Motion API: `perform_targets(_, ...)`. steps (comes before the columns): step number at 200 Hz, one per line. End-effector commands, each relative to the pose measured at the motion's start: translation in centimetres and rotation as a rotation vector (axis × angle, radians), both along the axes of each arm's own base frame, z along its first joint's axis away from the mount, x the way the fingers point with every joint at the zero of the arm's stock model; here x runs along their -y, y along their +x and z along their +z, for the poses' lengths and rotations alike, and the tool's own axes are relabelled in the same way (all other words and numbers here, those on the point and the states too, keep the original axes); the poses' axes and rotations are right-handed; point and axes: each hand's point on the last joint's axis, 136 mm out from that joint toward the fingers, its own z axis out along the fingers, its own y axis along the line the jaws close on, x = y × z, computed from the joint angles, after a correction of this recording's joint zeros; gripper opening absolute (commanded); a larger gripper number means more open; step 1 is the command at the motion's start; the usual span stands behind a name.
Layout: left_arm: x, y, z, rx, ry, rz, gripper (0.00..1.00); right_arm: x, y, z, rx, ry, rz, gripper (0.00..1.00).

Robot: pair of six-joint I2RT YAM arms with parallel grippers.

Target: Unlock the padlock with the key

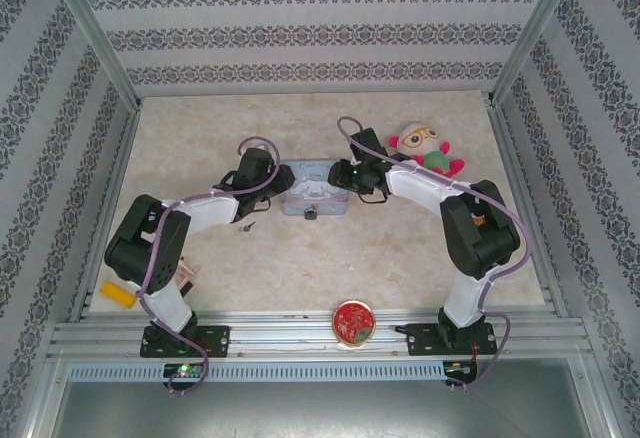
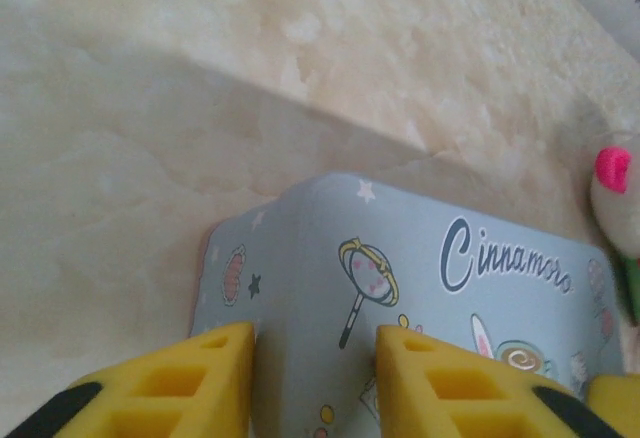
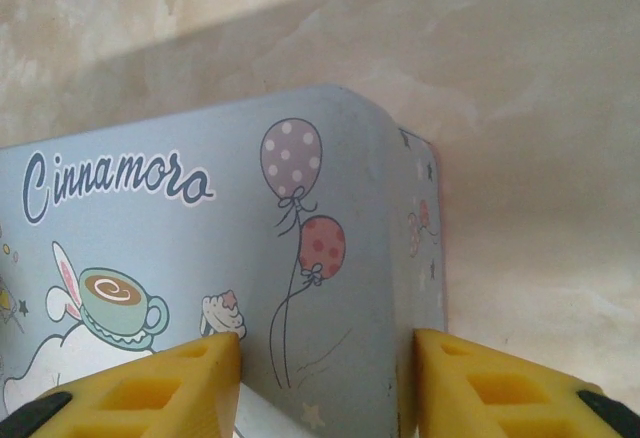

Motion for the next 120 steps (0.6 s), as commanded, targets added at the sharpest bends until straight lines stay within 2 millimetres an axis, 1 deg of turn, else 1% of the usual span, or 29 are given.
perform_targets(1,2.4,-1.5,0.7,0.011,-0.043,-0.056,0.45,-1.8,0.2,-1.5,-0.017,-0.037,0.075,0.46)
perform_targets(20,1.6,-1.2,0.1,0.008,0.018,-0.045,0.55,-2.0,1.5,-1.4,-0.004,-0.064,0.084,0.46)
perform_targets(34,1.1,-0.7,0.0,0.015,0.04,-0.037,0.58,-2.2,2.4,-1.2,0.009,-0.068,0.086,0.47)
perform_targets(51,0.5,-0.1,-0.7,0.005,0.058,-0.033,0.59,-2.3,3.5,-1.1,0.016,-0.063,0.087,0.48)
perform_targets(73,-0.1,0.7,-1.4,-0.009,0.066,-0.032,0.6,-2.4,4.3,-1.1,0.006,-0.058,0.088,0.48)
perform_targets(93,-0.4,1.2,-0.8,0.007,0.074,-0.037,0.6,-2.3,4.5,-0.3,0.027,-0.06,0.09,0.51)
perform_targets(120,-0.7,1.7,-0.1,0.023,0.109,-0.042,0.6,-2.0,5.0,1.3,0.069,-0.066,0.099,0.58)
